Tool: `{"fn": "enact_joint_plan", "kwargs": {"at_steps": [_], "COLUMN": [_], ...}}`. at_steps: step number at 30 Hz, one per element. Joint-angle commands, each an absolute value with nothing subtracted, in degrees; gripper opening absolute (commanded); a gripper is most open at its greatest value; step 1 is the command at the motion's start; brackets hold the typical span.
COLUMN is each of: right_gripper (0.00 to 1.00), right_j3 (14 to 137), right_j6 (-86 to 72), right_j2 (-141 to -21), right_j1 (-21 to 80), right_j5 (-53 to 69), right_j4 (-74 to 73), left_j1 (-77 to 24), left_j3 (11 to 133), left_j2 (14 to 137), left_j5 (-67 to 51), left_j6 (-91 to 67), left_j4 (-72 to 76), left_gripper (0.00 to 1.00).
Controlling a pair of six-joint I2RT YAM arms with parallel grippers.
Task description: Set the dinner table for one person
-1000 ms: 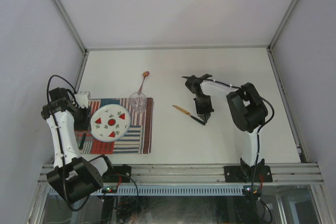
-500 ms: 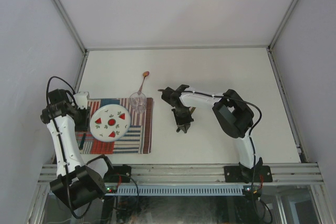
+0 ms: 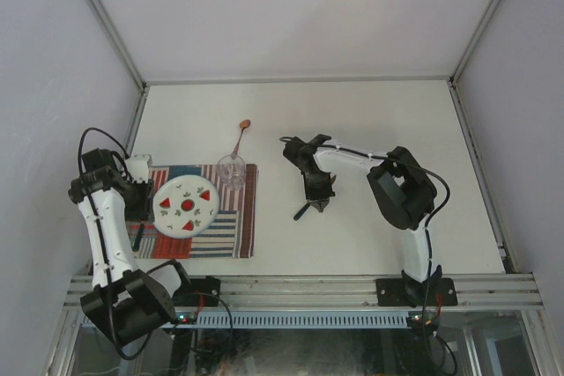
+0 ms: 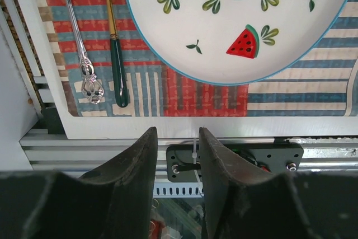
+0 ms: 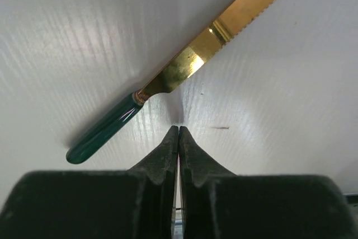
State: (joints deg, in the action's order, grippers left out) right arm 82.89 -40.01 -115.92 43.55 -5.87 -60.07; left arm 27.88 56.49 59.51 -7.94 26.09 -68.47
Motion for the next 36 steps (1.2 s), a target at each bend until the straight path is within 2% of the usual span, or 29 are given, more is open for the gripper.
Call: {"fn": "enact_joint_plan", "kwargs": {"at_steps": [1,10,17,23,36], "right_gripper": [0.0,0.0,0.0,0.0,0.0], "right_j3": [84.87,85.79,91.9,91.97,102.35], "right_j6": [-41.24,-42.58,-39.99,-37.47,-33.6], "right_j2": [-116.71,-121.55,-124.35,-123.42,-130.02], "right_j1": [42.86,41.42,39.59,35.12,31.11], "right_j5": [-7.68,-8.34,-10.78,-10.61,-8.52], "right_j4": [-59.07,-56.41,-60.11,-58.54,-60.32], "left_j1": [28.28,28.27,28.25,28.24,28.3], "left_j3": [61.45,60.51,61.06,62.82,67.55], "left_j2": [59.57,57.8,58.29,61.97,65.48], "left_j5": [-9.53,-7.34,-7.43,-8.15,-8.38], "left_j6": [25.76,26.4,23.1,20.25,17.32], "left_j4": [-69.36,-69.53,-69.59,-69.0,-68.78], "left_gripper": [0.4,0.4,0.4,0.4,0.4]}}
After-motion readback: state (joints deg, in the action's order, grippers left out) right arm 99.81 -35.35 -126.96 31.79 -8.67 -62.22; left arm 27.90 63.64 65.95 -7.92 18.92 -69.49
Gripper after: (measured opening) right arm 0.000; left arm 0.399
